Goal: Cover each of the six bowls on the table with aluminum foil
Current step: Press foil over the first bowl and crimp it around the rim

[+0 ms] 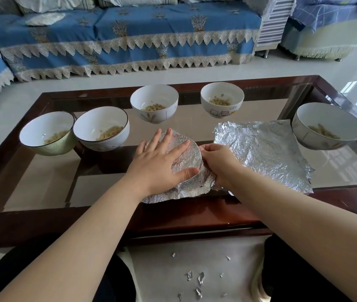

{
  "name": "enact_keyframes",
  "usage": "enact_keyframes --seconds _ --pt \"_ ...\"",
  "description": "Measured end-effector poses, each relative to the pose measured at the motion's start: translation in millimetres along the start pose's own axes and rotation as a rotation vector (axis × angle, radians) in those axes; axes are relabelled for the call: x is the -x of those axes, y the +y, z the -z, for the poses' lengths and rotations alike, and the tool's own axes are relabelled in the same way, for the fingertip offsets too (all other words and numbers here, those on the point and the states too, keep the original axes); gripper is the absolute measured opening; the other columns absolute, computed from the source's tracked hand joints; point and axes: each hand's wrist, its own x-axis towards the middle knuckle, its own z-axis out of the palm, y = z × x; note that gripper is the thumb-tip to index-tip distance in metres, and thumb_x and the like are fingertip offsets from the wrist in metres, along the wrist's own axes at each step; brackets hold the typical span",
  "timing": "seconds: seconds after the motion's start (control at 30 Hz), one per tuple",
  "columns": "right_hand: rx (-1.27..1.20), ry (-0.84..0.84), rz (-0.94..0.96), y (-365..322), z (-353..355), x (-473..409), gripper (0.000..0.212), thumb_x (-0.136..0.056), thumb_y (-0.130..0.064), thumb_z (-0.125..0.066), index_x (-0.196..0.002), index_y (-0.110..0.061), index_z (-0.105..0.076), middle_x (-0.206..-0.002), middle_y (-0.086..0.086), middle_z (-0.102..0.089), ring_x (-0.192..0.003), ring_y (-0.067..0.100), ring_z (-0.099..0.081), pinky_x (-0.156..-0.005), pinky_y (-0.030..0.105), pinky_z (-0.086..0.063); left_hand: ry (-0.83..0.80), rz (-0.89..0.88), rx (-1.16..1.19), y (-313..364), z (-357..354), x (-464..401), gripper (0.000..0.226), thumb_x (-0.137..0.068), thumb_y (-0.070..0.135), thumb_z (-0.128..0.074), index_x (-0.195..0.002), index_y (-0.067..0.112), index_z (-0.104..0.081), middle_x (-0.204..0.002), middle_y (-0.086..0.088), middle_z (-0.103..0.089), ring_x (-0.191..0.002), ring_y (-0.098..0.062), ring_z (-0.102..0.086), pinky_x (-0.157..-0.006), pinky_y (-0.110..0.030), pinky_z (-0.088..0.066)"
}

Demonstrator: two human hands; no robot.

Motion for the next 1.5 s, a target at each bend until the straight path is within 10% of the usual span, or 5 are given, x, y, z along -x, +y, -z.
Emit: enact_keyframes --seconds 0.47,0.63,0.87,1.27,1.5 --pt "0.612 0.082 0.417 -9 11 6 0.021 -0.095 -0.014 -0.05 -0.108 -0.019 -0.066 -0.084 -0.005 -0.062 -0.074 0.015 -0.056 -0.065 0.023 -0.038 -0.008 0.052 0.003 5 3 2 0.092 -0.07 0.09 -0.004 -0.154 0.052 0.004 -0.164 0.0 0.021 -0.151 -0.023 0.02 -0.121 -0.051 0.006" --pt "0.709 -0.008 0.421 -15 11 19 0.032 -0.101 -0.031 -0.044 -0.078 -0.017 -0.063 -0.063 -0.003 -0.059 -0.055 0.012 -0.053 -0.058 0.028 -0.038 -0.008 0.074 0.005 9 4 3 0.093 -0.069 0.089 -0.003 -0.154 0.051 0.004 -0.165 0.0 0.02 -0.152 -0.024 0.018 -0.12 -0.051 0.004" --pt "0.678 -0.066 0.422 -15 5 16 0.032 -0.101 -0.031 -0.043 -0.117 -0.013 -0.063 -0.08 0.0 -0.062 -0.052 0.011 -0.054 -0.059 0.03 -0.051 0.019 0.158 0.021 13 2 6 0.094 -0.069 0.089 -0.002 -0.155 0.049 0.003 -0.165 -0.003 0.018 -0.152 -0.028 0.016 -0.121 -0.054 0.002" --pt "0.463 -0.192 0.302 -11 6 8 0.033 -0.101 -0.038 -0.043 -0.127 -0.021 -0.056 -0.09 -0.002 -0.059 -0.075 0.013 -0.056 -0.068 0.027 -0.045 0.002 0.143 -0.026 16 6 6 0.1 -0.065 0.091 0.0 -0.155 0.047 0.007 -0.166 -0.005 0.017 -0.151 -0.037 0.016 -0.12 -0.061 0.005" --pt "-0.219 -0.359 -0.028 -12 13 13 0.019 -0.096 -0.013 -0.055 -0.115 -0.007 -0.057 -0.087 0.002 -0.062 -0.06 0.009 -0.062 -0.048 0.024 -0.05 -0.003 0.147 -0.01 15 5 7 0.095 -0.064 0.092 0.0 -0.151 0.053 0.01 -0.165 -0.005 0.018 -0.151 -0.036 0.016 -0.119 -0.059 0.005"
